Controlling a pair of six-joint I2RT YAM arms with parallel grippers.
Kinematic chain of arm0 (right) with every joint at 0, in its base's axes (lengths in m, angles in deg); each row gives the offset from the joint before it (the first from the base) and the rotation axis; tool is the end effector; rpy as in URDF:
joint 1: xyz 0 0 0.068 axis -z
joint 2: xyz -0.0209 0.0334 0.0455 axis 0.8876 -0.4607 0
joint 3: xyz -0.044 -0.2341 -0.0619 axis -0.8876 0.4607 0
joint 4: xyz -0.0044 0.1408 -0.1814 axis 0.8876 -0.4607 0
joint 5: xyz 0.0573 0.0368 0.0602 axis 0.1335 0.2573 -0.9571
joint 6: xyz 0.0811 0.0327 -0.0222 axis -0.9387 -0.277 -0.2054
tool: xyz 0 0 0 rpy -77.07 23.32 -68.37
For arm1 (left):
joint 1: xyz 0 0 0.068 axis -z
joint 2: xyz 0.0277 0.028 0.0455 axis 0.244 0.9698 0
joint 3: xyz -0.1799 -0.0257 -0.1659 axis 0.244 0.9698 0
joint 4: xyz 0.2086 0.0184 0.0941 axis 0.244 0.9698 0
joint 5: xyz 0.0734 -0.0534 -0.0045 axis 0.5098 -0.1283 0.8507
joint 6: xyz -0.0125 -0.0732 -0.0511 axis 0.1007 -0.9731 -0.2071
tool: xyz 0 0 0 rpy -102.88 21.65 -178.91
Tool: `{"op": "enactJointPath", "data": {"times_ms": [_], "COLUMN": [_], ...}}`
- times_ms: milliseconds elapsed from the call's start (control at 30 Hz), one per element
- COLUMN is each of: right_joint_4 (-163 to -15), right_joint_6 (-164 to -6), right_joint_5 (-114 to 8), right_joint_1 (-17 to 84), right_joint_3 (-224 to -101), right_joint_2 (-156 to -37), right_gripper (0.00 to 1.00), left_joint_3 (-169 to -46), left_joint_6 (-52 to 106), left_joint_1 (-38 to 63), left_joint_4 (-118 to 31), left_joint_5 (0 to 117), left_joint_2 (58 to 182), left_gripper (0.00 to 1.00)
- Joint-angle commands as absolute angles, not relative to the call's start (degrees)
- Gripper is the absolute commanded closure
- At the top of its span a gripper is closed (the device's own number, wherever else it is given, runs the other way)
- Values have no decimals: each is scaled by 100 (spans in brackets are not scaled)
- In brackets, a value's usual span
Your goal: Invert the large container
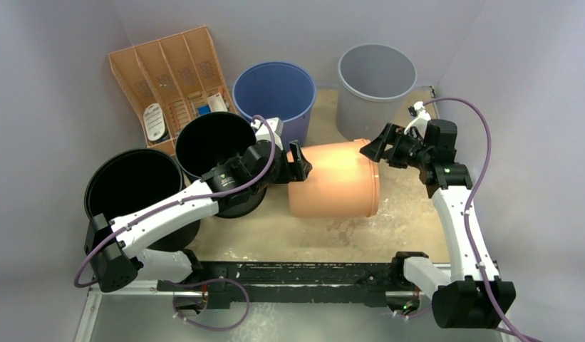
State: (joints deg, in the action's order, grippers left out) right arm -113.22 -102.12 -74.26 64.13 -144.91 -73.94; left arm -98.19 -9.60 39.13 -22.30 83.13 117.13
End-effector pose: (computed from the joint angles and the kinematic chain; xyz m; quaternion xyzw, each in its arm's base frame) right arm 0.2403 0.0330 0.3107 0.0481 0.8274 0.3105 0.4655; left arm 0.1975 -0.2267 0.2918 -0.0326 0.8525 -0.3141 0.4165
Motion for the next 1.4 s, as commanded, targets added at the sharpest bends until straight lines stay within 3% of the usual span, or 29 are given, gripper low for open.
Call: {"op": "enactJointPath", "data": {"times_ms": [0, 133, 233, 400, 467, 533, 600, 733, 867, 1367], "right_joint_4": [-11398, -11489, -11659, -11423, -11463, -11457, -11416, -11236, -10890, -8699], "right_joint_6": [-9995, -9958, -9938, -10105, -10098, -10121, -10152, -10267, -10488, -12971], "right_joint_5": [-7195, -7162, -6950, -6666, -6696, -6735, -6732, -6825, -7163, -8342], "right_joint_1": [6425, 6424, 6424, 6424, 6424, 6424, 6424, 6468, 6552, 6573], "right_joint_3": [-14686, -14748, -14747, -14518, -14462, -14394, -14339, -14048, -13782, -12016], "right_joint_2": [-7358, -7365, -7344, -7177, -7214, -7232, -7205, -7243, -7313, -6697], "right_gripper": [23, 27, 42, 51, 62, 64, 73, 100, 100, 100], "left_joint_3": [-9798, -9758, -9614, -9635, -9574, -9510, -9598, -9466, -9145, -10220], "left_joint_6": [-1053, -1041, -1107, -1180, -1208, -1315, -1445, -1943, -2507, -1972], "left_joint_1": [3905, 3795, 3765, 3764, 3761, 3759, 3739, 3738, 3738, 3747], "left_joint_4": [-2113, -1991, -2185, -2323, -2587, -2955, -3118, -3962, -5245, -4811], "left_joint_5": [8598, 8717, 8576, 8308, 8048, 7610, 7062, 6508, 6217, 6426], "left_joint_2": [11543, 11555, 11562, 11794, 11794, 11830, 12032, 12230, 12256, 11947], "left_gripper": [24, 24, 23, 23, 23, 23, 23, 23, 23, 24]}}
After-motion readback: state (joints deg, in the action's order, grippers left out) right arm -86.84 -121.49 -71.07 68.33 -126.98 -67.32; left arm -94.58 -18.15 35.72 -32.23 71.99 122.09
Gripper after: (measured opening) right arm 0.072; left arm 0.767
